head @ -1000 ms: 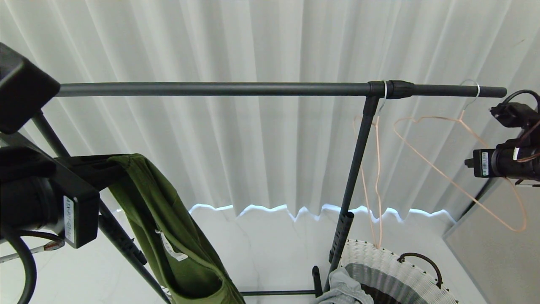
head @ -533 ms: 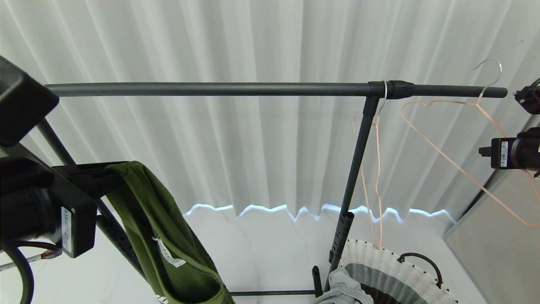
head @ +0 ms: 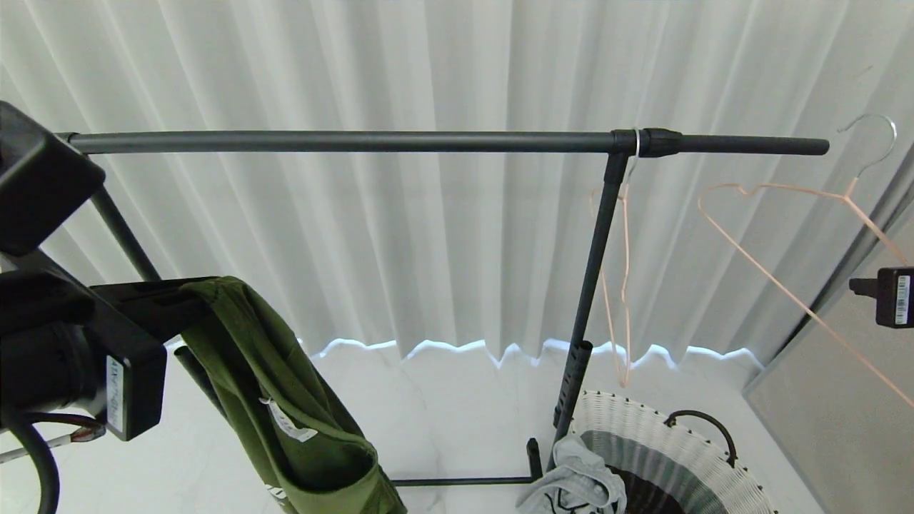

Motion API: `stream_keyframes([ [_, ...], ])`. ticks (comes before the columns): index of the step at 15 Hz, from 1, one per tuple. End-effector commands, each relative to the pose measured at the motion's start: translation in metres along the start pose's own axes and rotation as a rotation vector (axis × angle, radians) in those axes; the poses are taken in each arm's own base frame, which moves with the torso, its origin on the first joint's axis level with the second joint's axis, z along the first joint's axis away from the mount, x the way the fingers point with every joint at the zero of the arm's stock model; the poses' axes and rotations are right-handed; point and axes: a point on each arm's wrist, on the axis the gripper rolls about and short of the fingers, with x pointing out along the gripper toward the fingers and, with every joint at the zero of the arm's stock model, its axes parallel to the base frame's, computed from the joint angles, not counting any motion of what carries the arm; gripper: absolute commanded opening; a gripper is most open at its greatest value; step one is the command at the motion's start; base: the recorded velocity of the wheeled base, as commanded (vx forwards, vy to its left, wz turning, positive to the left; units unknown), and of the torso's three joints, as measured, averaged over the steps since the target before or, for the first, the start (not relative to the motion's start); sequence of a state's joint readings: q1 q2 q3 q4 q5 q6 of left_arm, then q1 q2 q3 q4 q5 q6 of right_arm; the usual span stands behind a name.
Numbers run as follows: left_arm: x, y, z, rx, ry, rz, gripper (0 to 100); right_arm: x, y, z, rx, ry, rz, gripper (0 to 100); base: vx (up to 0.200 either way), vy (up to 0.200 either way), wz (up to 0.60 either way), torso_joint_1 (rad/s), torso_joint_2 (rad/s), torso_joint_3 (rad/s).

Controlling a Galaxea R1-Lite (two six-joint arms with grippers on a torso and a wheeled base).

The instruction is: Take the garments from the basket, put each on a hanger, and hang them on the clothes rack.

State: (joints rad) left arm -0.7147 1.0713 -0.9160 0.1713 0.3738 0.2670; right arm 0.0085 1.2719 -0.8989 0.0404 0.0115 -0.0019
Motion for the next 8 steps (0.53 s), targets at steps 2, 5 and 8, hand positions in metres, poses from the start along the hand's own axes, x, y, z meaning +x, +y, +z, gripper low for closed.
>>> stream_keyframes([
  [2,0.0007,-0.0003,-0.0001,0.001,0.003,0.000,0,-0.0163,0.0005,-0.0067,-0.002,-0.024,-0.002,0,-0.200,0.000,0.00,0.000,0.01,-0.002],
  [5,0.0013,-0.0013,-0.0027,0.004,0.011,-0.003,0,-0.0213,0.0008,-0.0096,-0.006,-0.030,-0.002,0,-0.200,0.000,0.00,0.001,0.00,0.004],
  [8,0.0030,-0.0025,-0.0055,0.004,0.015,-0.002,0,-0.0229,0.0008,-0.0101,-0.017,-0.033,-0.002,0,-0.200,0.000,0.00,0.001,0.00,0.001],
])
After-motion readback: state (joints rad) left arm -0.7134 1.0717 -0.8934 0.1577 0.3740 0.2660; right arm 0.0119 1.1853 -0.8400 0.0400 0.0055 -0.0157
